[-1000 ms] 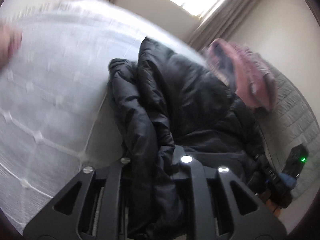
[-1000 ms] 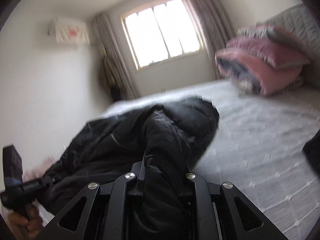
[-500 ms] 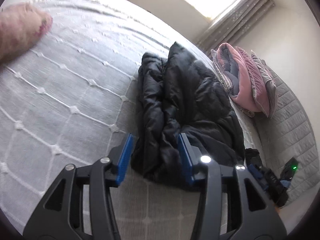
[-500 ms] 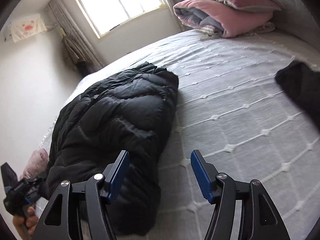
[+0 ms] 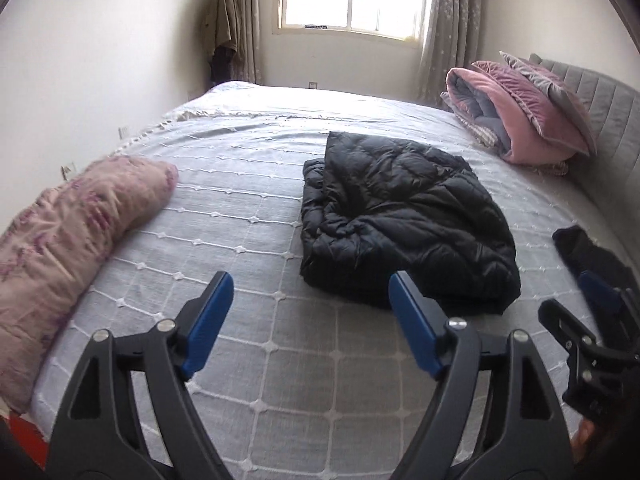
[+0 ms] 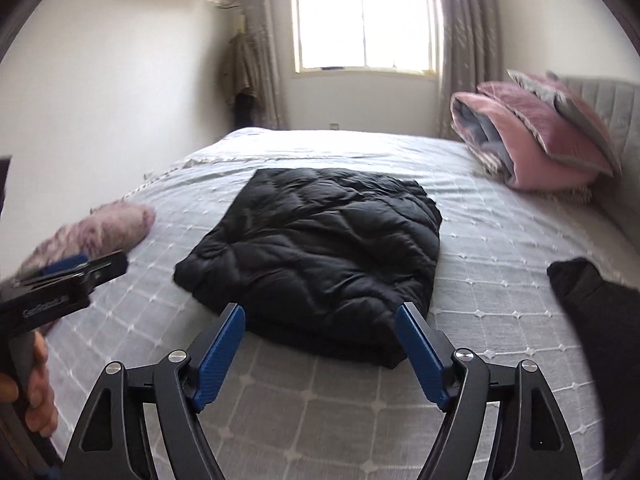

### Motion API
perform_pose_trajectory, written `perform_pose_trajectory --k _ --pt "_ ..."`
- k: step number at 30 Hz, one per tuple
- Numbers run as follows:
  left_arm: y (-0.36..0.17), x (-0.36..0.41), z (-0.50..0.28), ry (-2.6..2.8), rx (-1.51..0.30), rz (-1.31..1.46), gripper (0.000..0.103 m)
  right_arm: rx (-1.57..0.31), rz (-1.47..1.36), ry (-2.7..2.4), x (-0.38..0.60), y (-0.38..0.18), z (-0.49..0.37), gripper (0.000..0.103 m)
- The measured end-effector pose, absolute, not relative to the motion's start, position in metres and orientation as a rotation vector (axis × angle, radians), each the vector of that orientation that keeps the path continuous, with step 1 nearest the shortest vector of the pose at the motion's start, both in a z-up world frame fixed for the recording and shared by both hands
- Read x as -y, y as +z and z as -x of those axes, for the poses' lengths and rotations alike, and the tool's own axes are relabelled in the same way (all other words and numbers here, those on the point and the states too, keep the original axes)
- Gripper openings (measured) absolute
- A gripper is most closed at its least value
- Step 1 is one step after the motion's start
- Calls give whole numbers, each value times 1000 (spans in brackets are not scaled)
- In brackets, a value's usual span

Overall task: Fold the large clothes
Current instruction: 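Open both tools and withdraw them from the folded jacket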

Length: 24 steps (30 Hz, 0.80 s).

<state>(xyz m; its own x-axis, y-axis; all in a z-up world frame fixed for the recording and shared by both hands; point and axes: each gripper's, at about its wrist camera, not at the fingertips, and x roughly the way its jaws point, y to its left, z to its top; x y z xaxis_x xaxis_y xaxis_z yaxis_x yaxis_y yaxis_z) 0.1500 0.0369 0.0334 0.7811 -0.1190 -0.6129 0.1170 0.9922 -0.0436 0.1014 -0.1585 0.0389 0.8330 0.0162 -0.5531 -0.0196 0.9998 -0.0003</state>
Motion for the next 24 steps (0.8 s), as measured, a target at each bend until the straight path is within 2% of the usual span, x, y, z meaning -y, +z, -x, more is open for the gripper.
perform_pose_trajectory --k 3,7,10,13,18,24 --pt "35 -33 -133 -130 -657 -17 82 -564 37 6 147 36 -82 84" --pt "36 -26 -107 -168 -623 -28 94 -553 6 14 141 35 -59 86" --pt "35 -17 -98 -208 -581 -75 99 -549 -26 25 143 34 -49 89" --pt "30 -9 -101 -193 -567 -128 99 -546 -55 19 149 29 -48 93" --pt "24 -8 -110 -213 -591 -87 99 -588 -137 -63 161 12 -58 94" --pt "19 2 -114 -235 -596 -128 99 -591 -94 -72 152 6 -62 94"
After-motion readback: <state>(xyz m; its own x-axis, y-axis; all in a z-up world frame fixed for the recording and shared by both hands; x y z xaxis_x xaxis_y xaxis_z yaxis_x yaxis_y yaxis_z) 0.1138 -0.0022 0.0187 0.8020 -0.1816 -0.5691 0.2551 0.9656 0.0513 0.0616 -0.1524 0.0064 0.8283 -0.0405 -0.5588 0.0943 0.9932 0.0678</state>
